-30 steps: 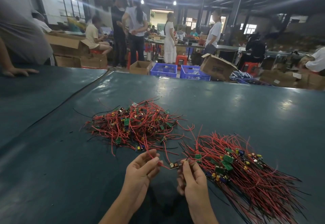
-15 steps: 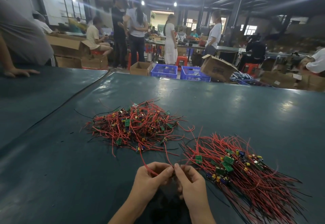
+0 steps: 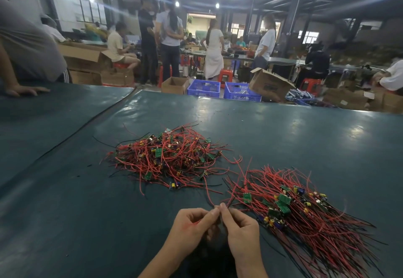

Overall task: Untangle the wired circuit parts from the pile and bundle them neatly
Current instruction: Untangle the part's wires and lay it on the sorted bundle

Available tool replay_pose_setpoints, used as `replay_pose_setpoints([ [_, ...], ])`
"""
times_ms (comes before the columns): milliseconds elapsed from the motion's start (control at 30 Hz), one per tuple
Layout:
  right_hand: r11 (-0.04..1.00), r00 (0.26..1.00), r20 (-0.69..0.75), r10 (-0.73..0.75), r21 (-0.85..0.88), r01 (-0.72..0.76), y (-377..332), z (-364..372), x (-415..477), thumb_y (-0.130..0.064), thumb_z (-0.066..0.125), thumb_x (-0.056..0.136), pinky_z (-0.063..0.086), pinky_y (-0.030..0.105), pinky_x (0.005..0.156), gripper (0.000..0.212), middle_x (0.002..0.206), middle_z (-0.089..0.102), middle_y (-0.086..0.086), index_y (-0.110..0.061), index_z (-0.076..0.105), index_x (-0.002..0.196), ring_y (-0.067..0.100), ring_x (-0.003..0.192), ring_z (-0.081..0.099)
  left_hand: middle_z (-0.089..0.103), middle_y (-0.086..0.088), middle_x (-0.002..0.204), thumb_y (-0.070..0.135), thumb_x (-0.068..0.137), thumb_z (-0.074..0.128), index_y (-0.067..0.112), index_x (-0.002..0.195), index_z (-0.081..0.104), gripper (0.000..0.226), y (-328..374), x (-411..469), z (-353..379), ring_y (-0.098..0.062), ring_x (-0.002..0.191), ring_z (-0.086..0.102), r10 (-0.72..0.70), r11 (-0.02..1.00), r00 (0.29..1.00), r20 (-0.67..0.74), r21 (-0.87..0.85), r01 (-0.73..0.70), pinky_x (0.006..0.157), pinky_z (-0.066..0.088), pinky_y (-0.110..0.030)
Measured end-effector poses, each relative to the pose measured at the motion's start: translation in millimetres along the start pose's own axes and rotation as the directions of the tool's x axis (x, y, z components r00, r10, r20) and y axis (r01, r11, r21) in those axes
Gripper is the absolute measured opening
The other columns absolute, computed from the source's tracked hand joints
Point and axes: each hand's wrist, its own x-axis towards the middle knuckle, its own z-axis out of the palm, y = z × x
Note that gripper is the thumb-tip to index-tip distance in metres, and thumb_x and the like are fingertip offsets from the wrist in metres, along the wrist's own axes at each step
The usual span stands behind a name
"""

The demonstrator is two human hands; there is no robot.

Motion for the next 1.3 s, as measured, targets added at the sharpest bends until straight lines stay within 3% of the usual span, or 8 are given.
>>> replay_pose_setpoints([
  [200,0.919,0.915,-0.323,0.240,0.379,-0.107,-8,-35,21,-0.021,0.064,0.092,0.025,0.017,0.031,0.026,0.053,0.047,-0.003,-0.009,0.071,0.070,0.003,0.035,0.031,0.059,-0.020,0.056,0.033,0.074,0.068,0.002,0.055,0.062,0.036,7,-2,-9,-0.020,0.045,0.057,0.005,0.994,0.992,-0.125,-0.104,-0.018,0.044,0.045,-0.024],
  [333,0.905,0.910,-0.378,0.167,0.426,0.011,-13,-52,26,-0.026,0.060,0.094,0.022,0.016,0.032,0.024,0.064,0.052,-0.003,-0.005,0.070,0.087,0.001,0.036,0.029,0.060,-0.017,0.058,0.030,0.076,0.066,0.001,0.060,0.065,0.033,12,1,-26,-0.021,0.047,0.054,-0.009,0.976,0.973,-0.229,-0.213,-0.041,0.047,0.046,-0.025],
  [433,0.928,0.965,-0.233,0.125,0.372,-0.030,-11,-39,18,-0.037,0.062,0.085,0.023,0.016,0.032,0.033,0.058,0.052,-0.005,-0.008,0.075,0.081,0.003,0.037,0.030,0.062,-0.018,0.061,0.032,0.077,0.066,0.001,0.065,0.069,0.033,9,4,-25,-0.021,0.050,0.055,0.005,0.972,0.970,-0.245,-0.227,-0.062,0.047,0.047,-0.025],
  [533,0.985,0.994,-0.047,0.100,0.143,-0.093,-3,-14,6,-0.045,0.066,0.080,0.024,0.018,0.035,0.040,0.050,0.045,-0.003,-0.006,0.076,0.076,0.007,0.039,0.028,0.062,-0.017,0.059,0.038,0.073,0.072,0.005,0.062,0.070,0.034,5,3,-14,-0.021,0.049,0.054,0.040,0.980,0.984,-0.171,-0.187,-0.073,0.048,0.046,-0.025],
  [633,1.000,0.999,0.048,0.003,0.020,-0.004,4,7,-3,-0.041,0.067,0.077,0.039,0.017,0.043,0.036,0.048,0.056,0.002,-0.007,0.077,0.069,0.008,0.042,0.048,0.061,-0.013,0.055,0.038,0.077,0.074,0.013,0.056,0.068,0.034,2,0,-8,-0.018,0.048,0.054,0.081,0.994,0.996,-0.027,-0.076,-0.083,0.051,0.044,-0.023],
  [800,0.999,0.999,-0.004,0.047,0.024,-0.047,9,10,0,-0.023,0.063,0.093,0.053,0.030,0.058,0.029,0.063,0.071,0.013,-0.019,0.080,0.070,0.020,0.057,0.065,0.060,-0.007,0.052,0.032,0.082,0.072,0.017,0.050,0.063,0.036,4,-1,-8,-0.014,0.049,0.055,0.097,0.994,0.995,0.023,0.046,-0.097,0.057,0.044,-0.022],
  [1000,0.929,0.954,-0.204,0.222,0.343,-0.142,-5,-21,13,-0.027,0.062,0.091,0.024,0.017,0.032,0.029,0.052,0.047,-0.004,-0.008,0.078,0.076,0.003,0.035,0.029,0.060,-0.007,0.049,0.034,0.073,0.074,0.016,0.045,0.063,0.035,11,-2,-13,-0.017,0.049,0.056,0.045,0.999,0.998,-0.045,0.033,-0.044,0.047,0.042,-0.022],
  [1300,0.929,0.996,-0.040,0.074,0.367,-0.055,-10,-17,6,-0.038,0.059,0.082,0.024,0.017,0.034,0.037,0.056,0.052,0.002,-0.006,0.078,0.078,0.006,0.038,0.031,0.069,-0.011,0.069,0.039,0.072,0.067,0.009,0.069,0.072,0.031,12,5,-18,-0.016,0.060,0.066,-0.107,0.953,0.931,-0.348,-0.302,-0.003,0.050,0.052,-0.022],
])
